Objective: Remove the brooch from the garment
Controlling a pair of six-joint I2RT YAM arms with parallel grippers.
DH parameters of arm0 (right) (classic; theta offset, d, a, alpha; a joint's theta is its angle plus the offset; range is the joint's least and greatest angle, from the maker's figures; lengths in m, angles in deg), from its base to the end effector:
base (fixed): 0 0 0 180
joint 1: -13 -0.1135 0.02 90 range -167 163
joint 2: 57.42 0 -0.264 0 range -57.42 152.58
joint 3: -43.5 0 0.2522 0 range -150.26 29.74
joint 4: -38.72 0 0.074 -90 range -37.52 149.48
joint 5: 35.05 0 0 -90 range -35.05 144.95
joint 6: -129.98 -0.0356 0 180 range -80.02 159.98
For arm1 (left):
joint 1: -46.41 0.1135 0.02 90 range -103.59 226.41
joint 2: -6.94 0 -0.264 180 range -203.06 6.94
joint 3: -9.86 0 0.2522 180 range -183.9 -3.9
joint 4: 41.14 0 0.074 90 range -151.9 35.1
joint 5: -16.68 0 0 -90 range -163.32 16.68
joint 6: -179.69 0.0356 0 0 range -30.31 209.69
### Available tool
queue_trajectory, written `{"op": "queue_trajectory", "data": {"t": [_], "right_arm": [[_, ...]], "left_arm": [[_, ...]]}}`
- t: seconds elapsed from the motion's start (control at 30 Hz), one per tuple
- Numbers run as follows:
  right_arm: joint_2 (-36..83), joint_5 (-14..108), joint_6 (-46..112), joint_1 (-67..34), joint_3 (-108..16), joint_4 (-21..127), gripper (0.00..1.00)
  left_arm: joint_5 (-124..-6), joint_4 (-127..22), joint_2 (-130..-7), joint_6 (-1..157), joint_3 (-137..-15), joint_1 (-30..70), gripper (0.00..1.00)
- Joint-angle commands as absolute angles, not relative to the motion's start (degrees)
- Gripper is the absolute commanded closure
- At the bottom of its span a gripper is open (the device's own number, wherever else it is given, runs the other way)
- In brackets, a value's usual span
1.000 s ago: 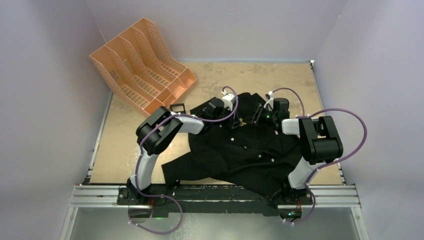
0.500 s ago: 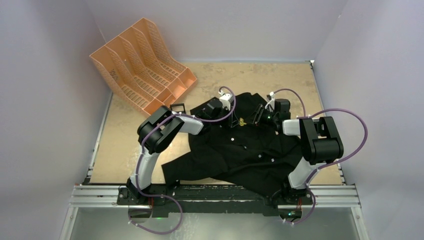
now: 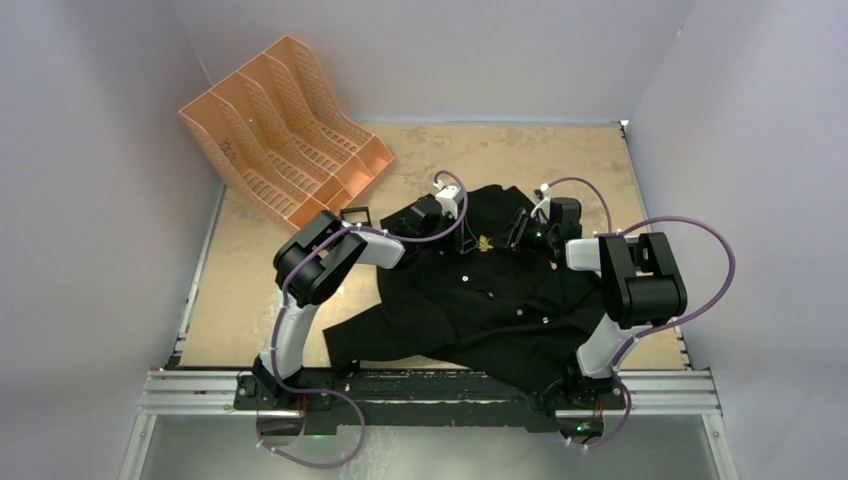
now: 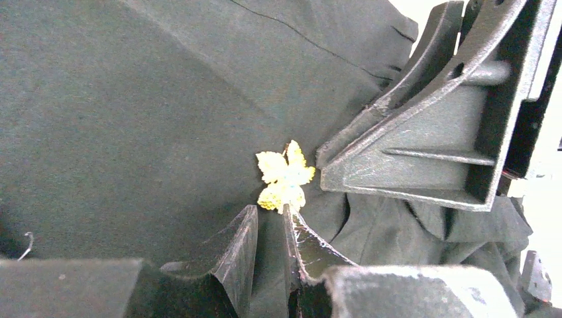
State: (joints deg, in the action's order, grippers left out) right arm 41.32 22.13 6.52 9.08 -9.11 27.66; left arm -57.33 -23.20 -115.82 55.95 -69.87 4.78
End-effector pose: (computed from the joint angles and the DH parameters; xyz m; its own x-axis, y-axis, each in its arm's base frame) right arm 0.3179 0.0411 0.1329 -0.7539 0.4128 -0.5111 -0.1011 0.6958 0.7111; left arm 0.3263 -0.3031 0.1175 -0.7218 -0.0728 -0.6882 0.5101 0.6162 -0.6002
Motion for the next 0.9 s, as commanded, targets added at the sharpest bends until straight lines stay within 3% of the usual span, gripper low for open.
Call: {"op": "queue_trajectory", "data": {"t": [0.0,0.87], "right_arm": [[42.97,21.23,7.24,9.47,-8.61,26.7,0.63],[43.85,21.12,7.54,9.49,-8.94,26.72,0.63]], "left_arm": [[-53.68,-20.27,-113.15,53.53,-71.84,5.15,0.81],[-53.69,-18.78,-120.93,51.57,-73.83,6.38,0.81]]}}
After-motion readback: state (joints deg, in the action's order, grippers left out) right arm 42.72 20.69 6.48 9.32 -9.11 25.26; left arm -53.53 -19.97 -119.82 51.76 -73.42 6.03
